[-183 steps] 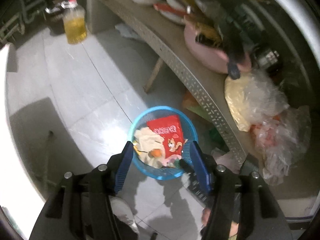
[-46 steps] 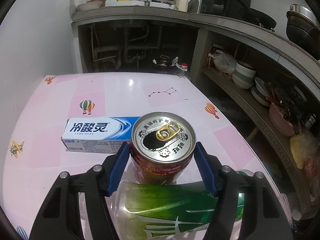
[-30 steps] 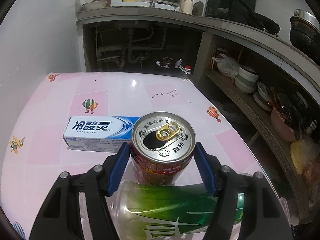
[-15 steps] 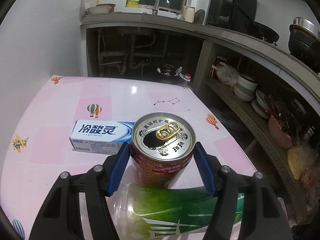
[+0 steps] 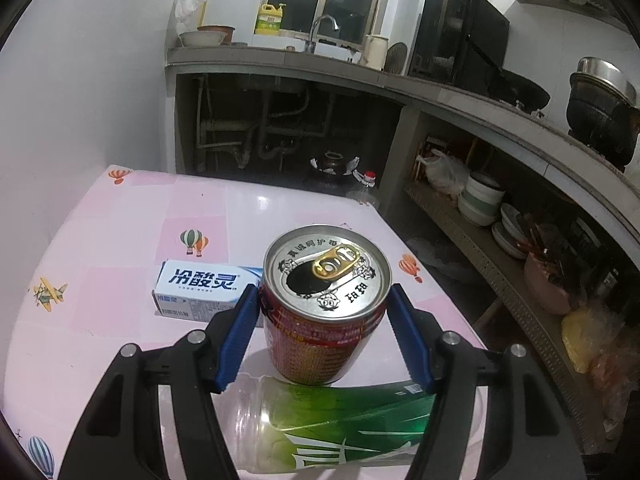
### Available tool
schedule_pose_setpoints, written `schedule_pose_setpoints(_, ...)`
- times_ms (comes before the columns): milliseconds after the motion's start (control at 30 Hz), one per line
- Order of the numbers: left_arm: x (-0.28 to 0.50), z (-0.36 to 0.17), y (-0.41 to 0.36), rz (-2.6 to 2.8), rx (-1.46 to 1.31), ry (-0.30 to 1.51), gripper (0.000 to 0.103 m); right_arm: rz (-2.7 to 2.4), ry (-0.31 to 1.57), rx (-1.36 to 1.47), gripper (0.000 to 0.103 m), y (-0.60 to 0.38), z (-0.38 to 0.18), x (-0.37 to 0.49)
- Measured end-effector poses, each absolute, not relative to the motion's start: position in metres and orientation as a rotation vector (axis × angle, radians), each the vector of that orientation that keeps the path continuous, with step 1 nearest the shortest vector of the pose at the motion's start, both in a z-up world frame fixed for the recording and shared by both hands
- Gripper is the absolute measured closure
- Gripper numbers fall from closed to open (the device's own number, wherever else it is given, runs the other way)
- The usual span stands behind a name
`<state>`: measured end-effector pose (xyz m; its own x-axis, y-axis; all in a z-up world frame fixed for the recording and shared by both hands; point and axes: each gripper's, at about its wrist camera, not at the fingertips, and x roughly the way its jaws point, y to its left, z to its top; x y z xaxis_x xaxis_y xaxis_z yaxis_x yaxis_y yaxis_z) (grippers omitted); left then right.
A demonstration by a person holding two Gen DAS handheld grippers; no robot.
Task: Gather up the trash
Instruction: 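Lift the red can with the left tool while the right tool carries the tray to the wastebasket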
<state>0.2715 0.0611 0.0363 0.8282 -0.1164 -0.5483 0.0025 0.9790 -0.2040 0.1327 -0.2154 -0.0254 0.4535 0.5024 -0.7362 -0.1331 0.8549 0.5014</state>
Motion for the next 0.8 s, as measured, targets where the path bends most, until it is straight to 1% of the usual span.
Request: schedule_pose_setpoints(800,0.227,0.078,0.068,-0.115,-0.237,0.505,0.040,0.385,0.979,0.391,0.100,-0.222,-0.017,0.119)
